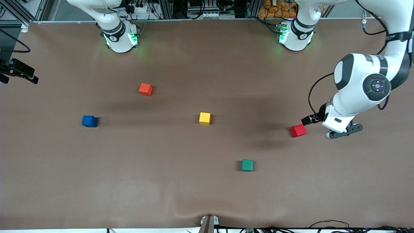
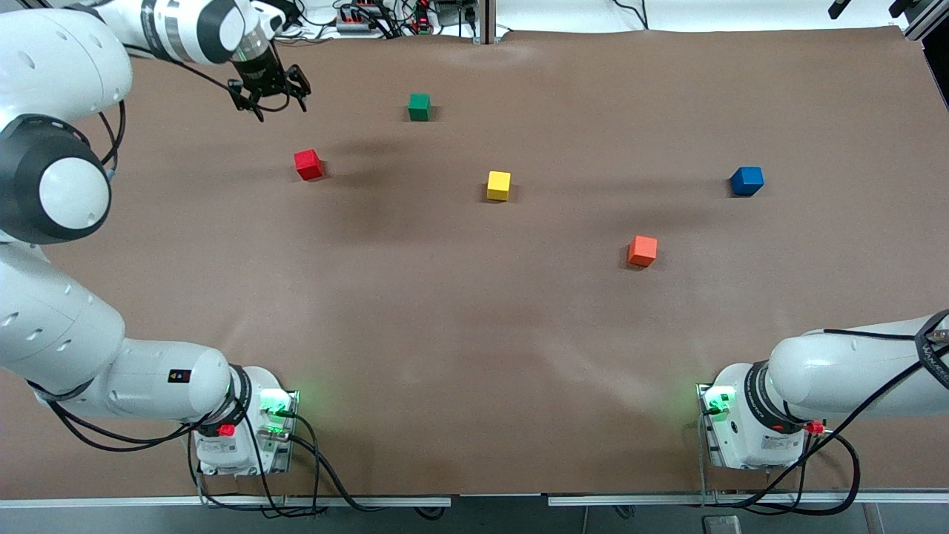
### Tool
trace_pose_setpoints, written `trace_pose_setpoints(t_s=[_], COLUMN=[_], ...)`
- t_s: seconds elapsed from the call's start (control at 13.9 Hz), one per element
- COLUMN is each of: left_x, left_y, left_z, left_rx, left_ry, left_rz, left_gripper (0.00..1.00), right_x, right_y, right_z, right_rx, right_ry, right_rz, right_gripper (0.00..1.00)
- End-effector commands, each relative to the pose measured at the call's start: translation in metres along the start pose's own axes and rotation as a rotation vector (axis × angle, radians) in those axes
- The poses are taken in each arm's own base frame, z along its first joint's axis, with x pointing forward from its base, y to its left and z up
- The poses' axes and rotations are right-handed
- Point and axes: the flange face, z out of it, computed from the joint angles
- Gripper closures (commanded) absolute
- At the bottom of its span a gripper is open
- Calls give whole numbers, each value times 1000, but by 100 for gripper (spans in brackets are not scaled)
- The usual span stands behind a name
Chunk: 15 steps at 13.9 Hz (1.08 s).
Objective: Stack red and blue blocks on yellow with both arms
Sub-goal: 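Lower the open left gripper over the red cube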
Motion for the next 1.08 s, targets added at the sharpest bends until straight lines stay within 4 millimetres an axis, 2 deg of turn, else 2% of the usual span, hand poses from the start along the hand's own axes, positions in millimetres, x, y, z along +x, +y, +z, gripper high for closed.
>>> trace_pose_setpoints(t_s=[0.0, 0.22, 0.36, 1.01], left_x=[-6, -6, -4, 2], left_y=[-1, -6, -6, -5], left_z=[26, 65, 83, 146], left_rx=[4, -5, -7, 0], left_ry=[17, 18, 13, 14], left_rz=[-59, -70, -79, -62], left_gripper=[0, 0, 0, 0], right_x=[-7, -7, -8, -7], right_y=[2, 1, 2, 2], right_z=[-3, -3, -3, -2], right_rx=[16, 16, 16, 16], right_ry=[2, 2, -1, -2], right_rz=[14, 12, 14, 14], right_gripper=[0, 0, 0, 0])
